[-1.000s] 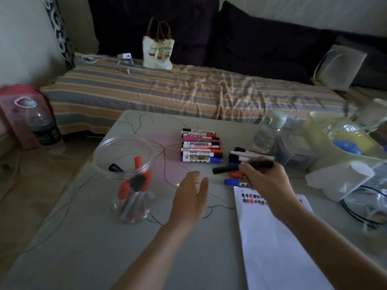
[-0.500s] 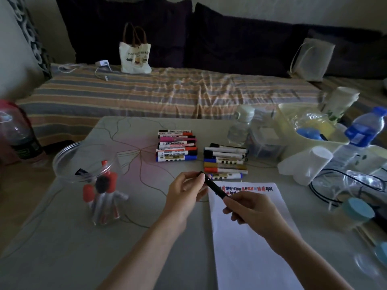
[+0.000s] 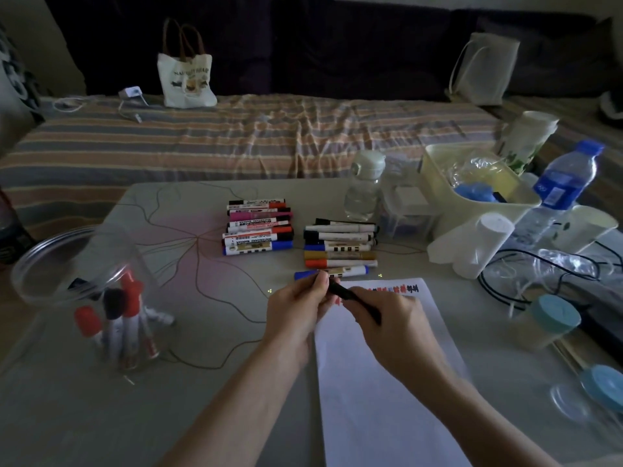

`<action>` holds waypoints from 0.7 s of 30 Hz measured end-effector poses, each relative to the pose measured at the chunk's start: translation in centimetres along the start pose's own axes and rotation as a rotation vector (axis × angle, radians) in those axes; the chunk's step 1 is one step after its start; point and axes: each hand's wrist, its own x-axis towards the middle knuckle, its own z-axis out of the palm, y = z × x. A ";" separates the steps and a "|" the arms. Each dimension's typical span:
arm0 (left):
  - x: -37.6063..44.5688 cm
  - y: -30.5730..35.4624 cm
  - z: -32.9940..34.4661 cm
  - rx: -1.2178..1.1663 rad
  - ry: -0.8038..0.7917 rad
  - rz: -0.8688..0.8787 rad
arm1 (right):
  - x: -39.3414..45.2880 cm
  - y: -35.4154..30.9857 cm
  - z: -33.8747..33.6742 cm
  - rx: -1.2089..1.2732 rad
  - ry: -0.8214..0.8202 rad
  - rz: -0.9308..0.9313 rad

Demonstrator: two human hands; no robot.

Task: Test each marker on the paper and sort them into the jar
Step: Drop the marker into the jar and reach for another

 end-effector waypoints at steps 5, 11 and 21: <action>2.3 2.0 -3.1 -0.203 0.259 -0.045 | -0.9 0.6 -0.8 -0.214 0.141 -0.141; 1.0 0.4 -4.6 0.762 -0.029 0.407 | -0.7 2.5 -1.3 -0.014 -0.040 0.043; 2.5 -1.6 -4.7 1.253 -0.174 0.707 | 0.5 4.4 -1.9 0.455 -0.026 0.344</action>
